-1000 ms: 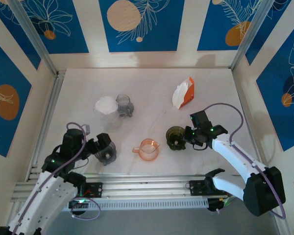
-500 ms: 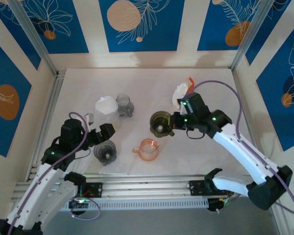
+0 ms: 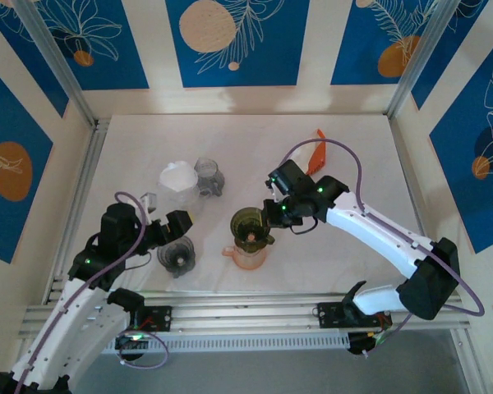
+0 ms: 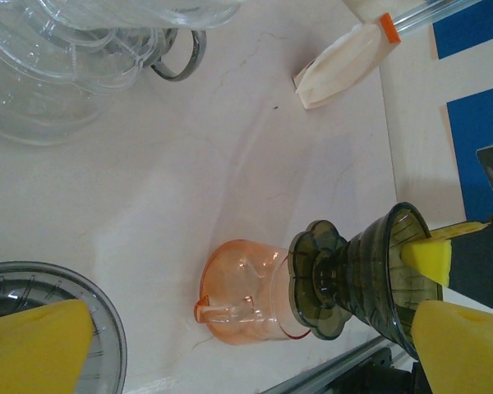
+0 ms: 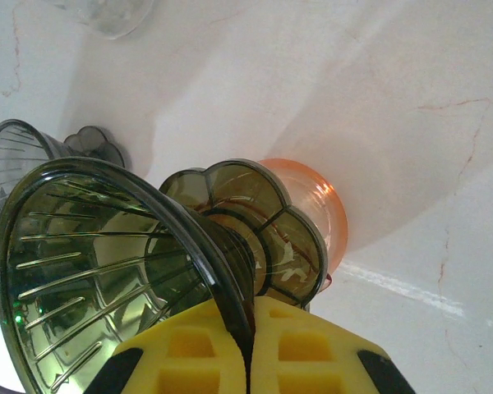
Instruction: Place the coffee filter in the dripper
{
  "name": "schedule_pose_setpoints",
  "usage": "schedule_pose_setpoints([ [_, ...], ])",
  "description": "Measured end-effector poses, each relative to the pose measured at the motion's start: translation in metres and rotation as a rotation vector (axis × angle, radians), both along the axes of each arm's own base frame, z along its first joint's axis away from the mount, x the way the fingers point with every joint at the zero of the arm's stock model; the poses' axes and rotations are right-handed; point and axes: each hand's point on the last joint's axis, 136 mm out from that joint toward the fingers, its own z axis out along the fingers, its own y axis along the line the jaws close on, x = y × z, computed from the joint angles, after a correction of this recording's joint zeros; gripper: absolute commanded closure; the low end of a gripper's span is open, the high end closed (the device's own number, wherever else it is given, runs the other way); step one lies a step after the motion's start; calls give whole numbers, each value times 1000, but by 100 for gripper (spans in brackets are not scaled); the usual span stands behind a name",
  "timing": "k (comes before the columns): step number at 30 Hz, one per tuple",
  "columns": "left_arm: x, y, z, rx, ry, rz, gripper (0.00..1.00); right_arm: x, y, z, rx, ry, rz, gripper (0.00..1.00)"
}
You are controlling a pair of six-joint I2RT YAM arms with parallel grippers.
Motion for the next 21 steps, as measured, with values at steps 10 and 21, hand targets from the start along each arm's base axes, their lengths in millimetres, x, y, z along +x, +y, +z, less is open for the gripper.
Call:
schedule_pose_setpoints([
  [10,-2,1,-4,3,7,0,0,-7,3,-9,-6,15,10,100],
  [21,-2,1,-5,4,10,0,0,-9,4,-20,-9,23,10,100],
])
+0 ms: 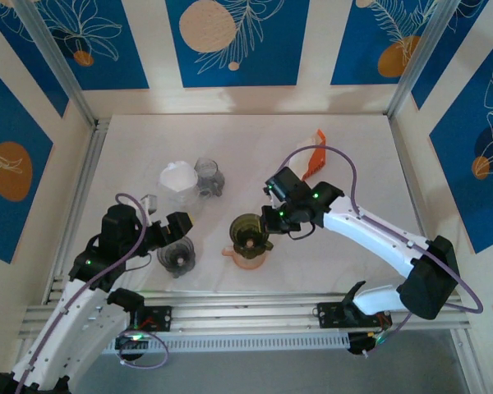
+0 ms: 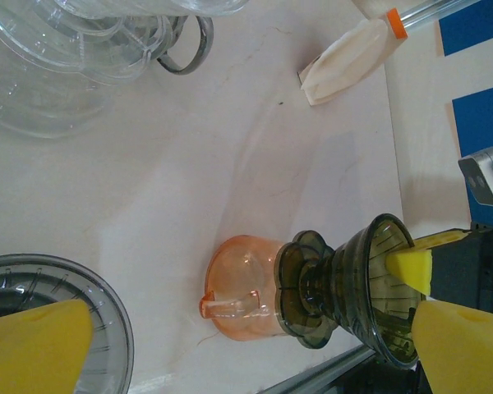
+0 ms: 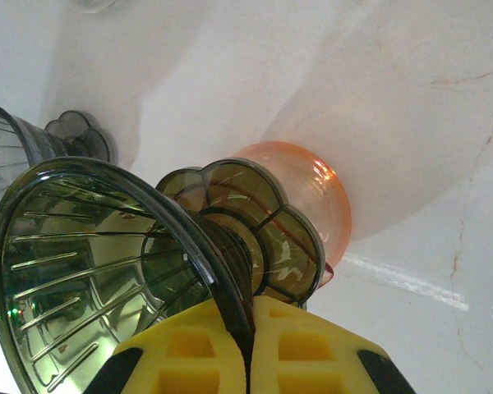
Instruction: Place the coffee filter in the dripper
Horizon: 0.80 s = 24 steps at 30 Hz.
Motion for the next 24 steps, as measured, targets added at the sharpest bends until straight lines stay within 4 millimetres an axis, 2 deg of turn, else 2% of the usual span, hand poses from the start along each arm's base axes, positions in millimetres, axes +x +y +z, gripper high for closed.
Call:
schedule_pose_setpoints([
  [3,0,0,0,0,1,0,0,0,2,0,5,-3,0,92],
  [5,0,0,0,0,1,0,0,0,2,0,6,-1,-4,79],
  [9,0,0,-1,1,1,0,0,-2,0,-6,-6,10,-14,45],
  [11,0,0,-1,0,2,0,0,-3,-1,-7,-11,10,-19,36],
  [15,0,-2,0,-6,1,-10,0,-2,-6,3,0,-25,-39,32],
  [19,2,-6,4,-20,-17,-22,0,6,-20,26,22,-114,-89,33],
  [21,3,-10,6,-27,-22,-35,0,18,-34,35,24,-159,-146,37],
  [24,4,-22,6,-29,-28,-69,0,47,-63,46,-5,-228,-258,42],
])
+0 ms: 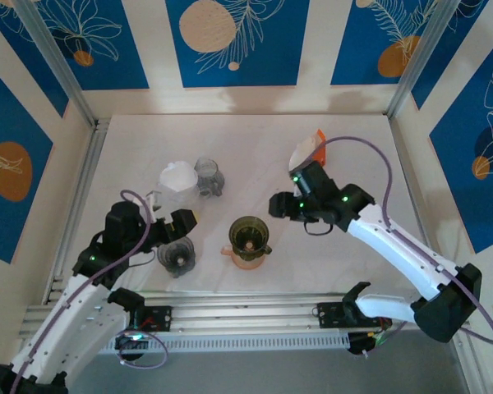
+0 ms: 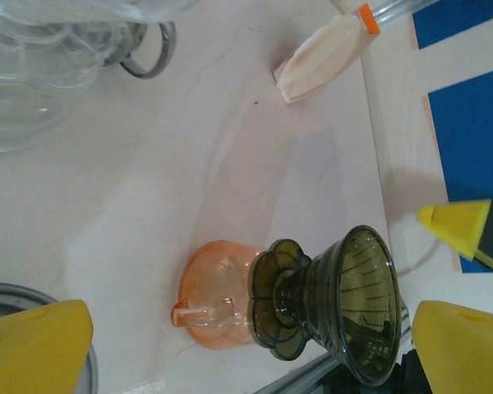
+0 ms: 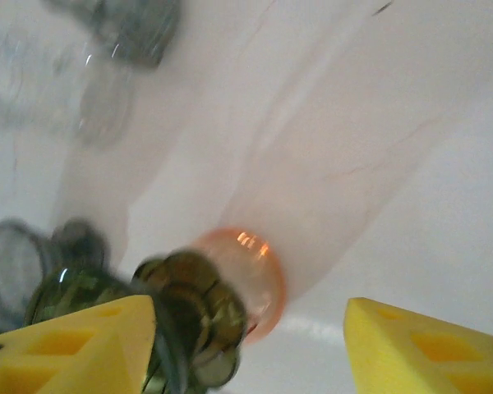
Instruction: Place the coffee filter in the dripper
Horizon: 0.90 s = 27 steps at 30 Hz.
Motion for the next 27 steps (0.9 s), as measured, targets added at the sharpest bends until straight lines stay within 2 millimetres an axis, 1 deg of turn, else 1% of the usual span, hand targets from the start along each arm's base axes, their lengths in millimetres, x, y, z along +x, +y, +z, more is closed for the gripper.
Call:
schedule_pose_setpoints([
  [3,-4,-15,-5,18,5,-51,0,33,-27,5,-47,-44,-110,44],
  [6,-4,-21,-12,43,19,-64,0,70,-50,4,-80,-58,-210,44],
  [9,-2,-19,-12,55,10,-52,0,104,-69,-8,-110,-44,-284,44],
  [13,0,-16,-12,70,-3,-37,0,144,-90,-28,-149,-7,-351,49],
  [18,1,-15,-13,86,-14,-34,0,181,-103,-47,-166,17,-391,49],
  [22,2,-15,-15,93,-11,-33,0,205,-107,-56,-180,25,-396,50],
  [25,3,-15,-19,102,-2,-36,0,217,-108,-64,-192,33,-392,51],
  [27,3,-15,-20,107,0,-39,0,219,-110,-69,-203,43,-390,54],
])
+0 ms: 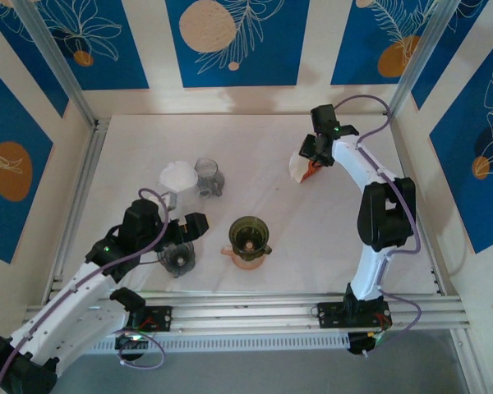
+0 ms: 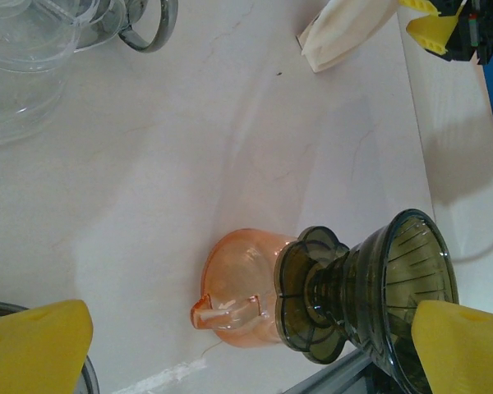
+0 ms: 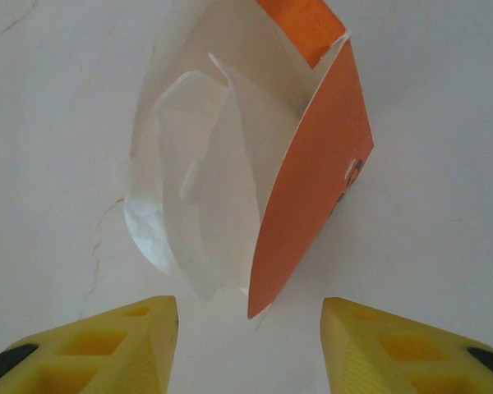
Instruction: Place the coffee filter in the dripper
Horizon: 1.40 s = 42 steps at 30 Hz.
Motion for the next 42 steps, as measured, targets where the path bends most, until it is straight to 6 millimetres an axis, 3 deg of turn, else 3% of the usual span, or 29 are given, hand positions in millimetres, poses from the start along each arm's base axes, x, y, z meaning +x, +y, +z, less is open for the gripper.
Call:
schedule_pose_setpoints([
  [15,1,0,-5,20,4,-6,0,13,-8,-16,-61,45,56,76],
  [34,2,-1,-10,32,24,-6,0,15,-11,-23,-152,57,176,89],
  [42,3,-1,-14,39,35,-6,0,17,-8,-24,-213,53,259,89],
])
